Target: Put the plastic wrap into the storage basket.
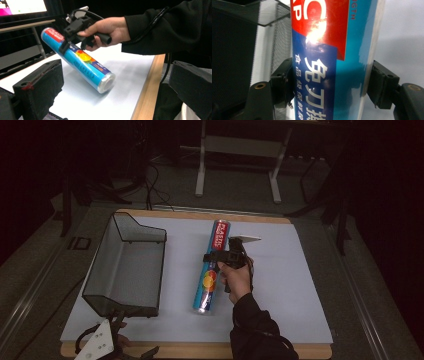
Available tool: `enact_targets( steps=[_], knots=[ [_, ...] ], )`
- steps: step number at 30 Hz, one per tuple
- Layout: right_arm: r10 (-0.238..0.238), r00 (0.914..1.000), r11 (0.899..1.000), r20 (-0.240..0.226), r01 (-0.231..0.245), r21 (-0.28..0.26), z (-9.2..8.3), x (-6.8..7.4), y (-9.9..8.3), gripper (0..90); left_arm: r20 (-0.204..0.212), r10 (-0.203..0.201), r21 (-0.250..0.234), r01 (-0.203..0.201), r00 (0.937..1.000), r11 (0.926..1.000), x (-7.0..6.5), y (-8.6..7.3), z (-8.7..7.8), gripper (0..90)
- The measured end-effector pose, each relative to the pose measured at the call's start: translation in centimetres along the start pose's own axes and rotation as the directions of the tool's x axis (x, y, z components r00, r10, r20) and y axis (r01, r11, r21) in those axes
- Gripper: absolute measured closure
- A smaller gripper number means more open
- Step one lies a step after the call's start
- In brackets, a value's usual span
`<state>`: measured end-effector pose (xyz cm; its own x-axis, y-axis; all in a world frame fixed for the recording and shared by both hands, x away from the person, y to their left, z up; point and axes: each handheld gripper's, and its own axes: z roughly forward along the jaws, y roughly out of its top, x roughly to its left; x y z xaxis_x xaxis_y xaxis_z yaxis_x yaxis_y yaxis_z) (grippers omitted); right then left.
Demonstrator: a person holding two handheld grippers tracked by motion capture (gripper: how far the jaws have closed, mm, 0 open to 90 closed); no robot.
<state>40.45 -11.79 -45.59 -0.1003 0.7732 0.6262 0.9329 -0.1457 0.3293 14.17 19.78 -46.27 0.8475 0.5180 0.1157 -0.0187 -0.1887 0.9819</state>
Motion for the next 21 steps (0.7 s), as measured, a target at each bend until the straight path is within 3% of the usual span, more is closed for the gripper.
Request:
enact_targets(
  steps=[3,4,9,21],
  knots=[
    [-0.033,0.9995,0.999,0.0,0.033,-0.011,-0.4,0.8,0.2,31.7,0.0,-0.003,0.003,0.003,1.0,1.0,0.0,0.0,0.0,0.6],
    [-0.075,0.9971,0.997,0.007,0.075,-0.026,-0.8,1.8,0.4,31.7,0.0,-0.003,0.004,0.003,1.0,1.0,0.0,0.0,0.1,0.6],
    [-0.124,0.9923,0.991,0.003,0.124,-0.052,-1.4,3.9,1.0,31.7,-0.001,-0.002,0.008,0.002,1.0,1.0,0.0,-0.1,0.1,0.6],
    [-0.193,0.9812,0.978,0.015,0.193,-0.084,-2.4,7.7,2.4,31.8,0.001,-0.005,0.012,0.005,1.0,0.9999,0.1,-0.1,0.1,0.6]
  ],
)
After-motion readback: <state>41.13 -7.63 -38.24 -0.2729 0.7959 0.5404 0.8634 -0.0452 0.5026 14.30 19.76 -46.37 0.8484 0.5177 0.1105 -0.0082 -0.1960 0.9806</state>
